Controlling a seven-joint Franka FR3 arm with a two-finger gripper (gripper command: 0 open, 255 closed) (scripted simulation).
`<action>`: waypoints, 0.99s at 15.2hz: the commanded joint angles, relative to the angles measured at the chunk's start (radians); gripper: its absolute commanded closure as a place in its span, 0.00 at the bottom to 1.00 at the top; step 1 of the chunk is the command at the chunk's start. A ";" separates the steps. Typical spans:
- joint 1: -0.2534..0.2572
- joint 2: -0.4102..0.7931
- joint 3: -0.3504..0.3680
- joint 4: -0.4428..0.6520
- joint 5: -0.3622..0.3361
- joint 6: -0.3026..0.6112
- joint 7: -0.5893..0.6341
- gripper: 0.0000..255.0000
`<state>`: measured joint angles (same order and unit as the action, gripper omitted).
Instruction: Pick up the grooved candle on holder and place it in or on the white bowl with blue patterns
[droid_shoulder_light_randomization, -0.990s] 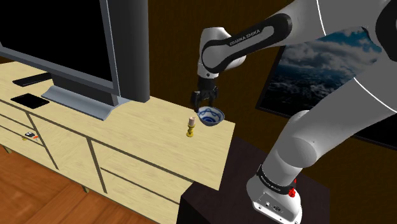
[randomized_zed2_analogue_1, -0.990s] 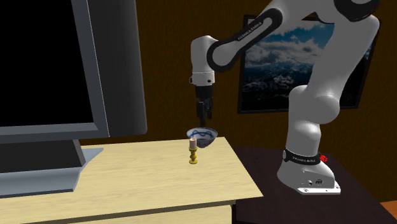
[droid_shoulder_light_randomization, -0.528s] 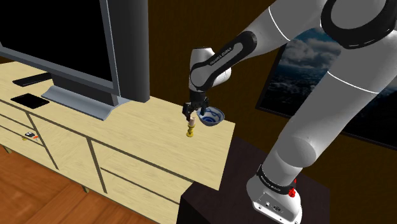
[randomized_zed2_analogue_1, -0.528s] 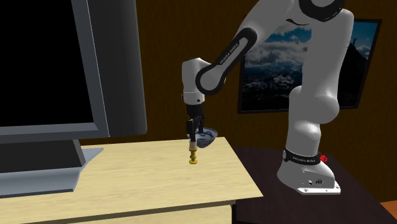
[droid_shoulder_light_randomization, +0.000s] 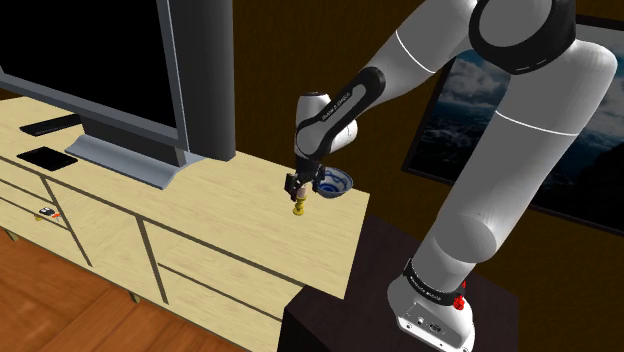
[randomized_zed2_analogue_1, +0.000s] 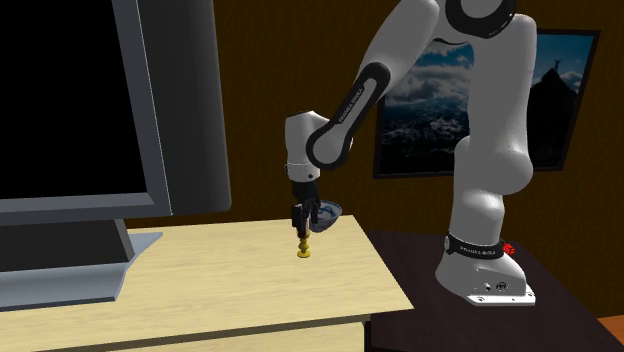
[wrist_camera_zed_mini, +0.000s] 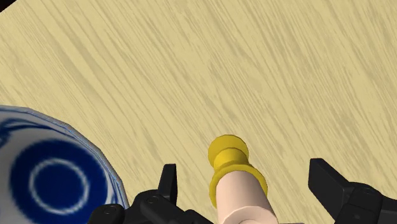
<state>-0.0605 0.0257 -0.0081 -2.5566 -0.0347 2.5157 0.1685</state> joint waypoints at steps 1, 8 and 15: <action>-0.001 0.008 -0.001 -0.004 -0.001 0.012 -0.002 0.00; -0.001 0.008 -0.001 -0.004 -0.001 0.012 -0.002 0.00; -0.001 0.008 -0.001 -0.004 -0.001 0.012 -0.002 1.00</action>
<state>-0.0616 0.0330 -0.0092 -2.5601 -0.0353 2.5279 0.1668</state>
